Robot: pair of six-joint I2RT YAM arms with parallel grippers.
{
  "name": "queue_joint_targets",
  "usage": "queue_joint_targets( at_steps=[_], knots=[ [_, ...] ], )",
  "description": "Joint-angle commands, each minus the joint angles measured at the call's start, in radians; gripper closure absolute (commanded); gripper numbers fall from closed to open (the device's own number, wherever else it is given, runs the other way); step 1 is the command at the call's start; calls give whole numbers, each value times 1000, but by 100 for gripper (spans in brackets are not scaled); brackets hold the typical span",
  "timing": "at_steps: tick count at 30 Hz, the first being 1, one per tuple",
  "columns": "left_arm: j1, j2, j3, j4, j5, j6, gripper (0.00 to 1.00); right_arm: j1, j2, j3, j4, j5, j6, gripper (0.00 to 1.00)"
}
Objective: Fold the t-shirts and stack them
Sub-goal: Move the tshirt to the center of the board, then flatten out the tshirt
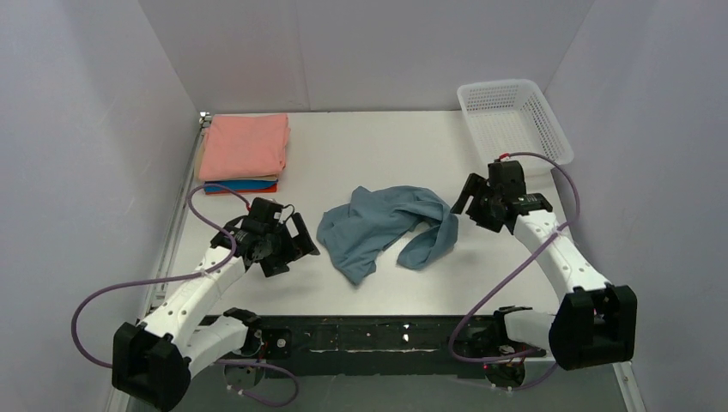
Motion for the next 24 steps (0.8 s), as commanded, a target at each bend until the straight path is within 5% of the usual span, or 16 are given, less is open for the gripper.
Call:
queue_joint_targets(
  at_steps=[1, 12, 24],
  knots=[
    [-2, 115, -19, 122, 253, 1, 2, 4, -115, 4, -45, 133, -88, 17],
    [-73, 423, -49, 422, 325, -51, 16, 35, -330, -171, 35, 11, -93, 16],
    [-251, 587, 15, 398, 91, -61, 51, 47, -362, -322, 127, -68, 48, 18]
  ],
)
